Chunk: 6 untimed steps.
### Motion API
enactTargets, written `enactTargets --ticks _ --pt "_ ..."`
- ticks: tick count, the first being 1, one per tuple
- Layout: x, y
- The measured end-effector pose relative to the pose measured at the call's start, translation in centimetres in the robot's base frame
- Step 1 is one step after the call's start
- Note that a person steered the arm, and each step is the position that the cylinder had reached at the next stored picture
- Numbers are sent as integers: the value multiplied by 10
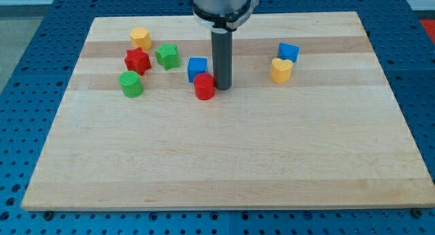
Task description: Move the heart parallel to the right of green star
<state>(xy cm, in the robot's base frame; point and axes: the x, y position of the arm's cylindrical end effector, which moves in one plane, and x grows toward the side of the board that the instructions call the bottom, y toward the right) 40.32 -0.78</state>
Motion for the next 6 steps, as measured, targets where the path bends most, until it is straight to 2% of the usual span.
enactTargets --ticks 1,2,3,4,6 --pt "12 27" --pt "23 94" --pt "24 185" --pt "-6 192" --pt "-63 100"
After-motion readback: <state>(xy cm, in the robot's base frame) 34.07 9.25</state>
